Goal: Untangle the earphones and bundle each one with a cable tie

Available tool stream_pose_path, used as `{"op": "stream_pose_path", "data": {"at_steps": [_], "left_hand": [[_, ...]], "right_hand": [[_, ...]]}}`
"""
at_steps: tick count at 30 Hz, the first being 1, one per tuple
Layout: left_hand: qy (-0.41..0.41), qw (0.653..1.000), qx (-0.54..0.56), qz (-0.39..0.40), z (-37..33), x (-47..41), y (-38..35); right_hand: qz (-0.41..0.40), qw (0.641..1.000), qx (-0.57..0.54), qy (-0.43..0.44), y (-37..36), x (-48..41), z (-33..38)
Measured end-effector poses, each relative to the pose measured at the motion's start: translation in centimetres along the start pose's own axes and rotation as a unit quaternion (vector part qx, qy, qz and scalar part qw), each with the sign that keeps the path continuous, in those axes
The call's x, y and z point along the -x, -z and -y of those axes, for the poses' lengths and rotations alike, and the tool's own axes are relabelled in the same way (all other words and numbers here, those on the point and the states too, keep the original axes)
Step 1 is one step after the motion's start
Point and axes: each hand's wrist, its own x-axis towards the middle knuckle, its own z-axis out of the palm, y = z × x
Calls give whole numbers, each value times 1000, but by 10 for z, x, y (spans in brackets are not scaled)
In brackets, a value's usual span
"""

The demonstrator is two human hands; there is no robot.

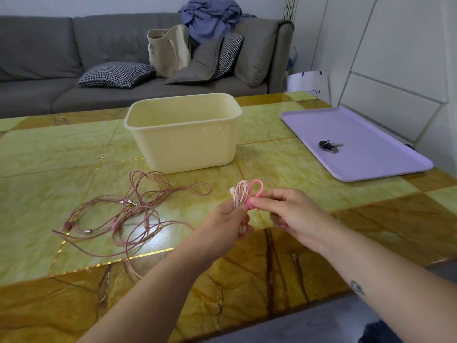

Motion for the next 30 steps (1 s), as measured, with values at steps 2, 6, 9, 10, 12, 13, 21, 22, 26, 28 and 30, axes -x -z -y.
{"op": "stream_pose_path", "data": {"at_steps": [2, 6, 9, 10, 12, 13, 21, 22, 26, 28, 30], "left_hand": [[1, 1000, 4, -12, 2, -2, 3], [-1, 999, 24, -29, 2, -2, 11], [1, 998, 43, -36, 1, -1, 16], [2, 998, 48, -39, 1, -1, 18], [3, 997, 65, -43, -1, -1, 22], [4, 996, 76, -44, -2, -2, 24], [-14, 996, 76, -49, -10, 2, 27], [-17, 996, 67, -51, -10, 3, 25], [-32, 997, 25, -71, -8, 6, 23], [-45, 995, 3, -89, -8, 7, 23], [-68, 992, -27, -102, -10, 10, 22]], "right_hand": [[-33, 998, 45, 12, 8, -8, 0], [-122, 944, 303, 34, 38, -27, -4], [-138, 908, 395, 10, 51, -37, -15], [-157, 902, 402, 8, 52, -39, -17], [-187, 906, 381, 12, 52, -41, -14], [-193, 917, 350, 16, 51, -41, -10], [92, 985, -143, -25, 13, 0, 30], [92, 988, -124, -10, 8, 2, 30], [55, 992, -115, 25, -4, 1, 29], [38, 995, -83, 50, -8, 0, 29], [13, 996, -18, 91, -12, 0, 31]]}}
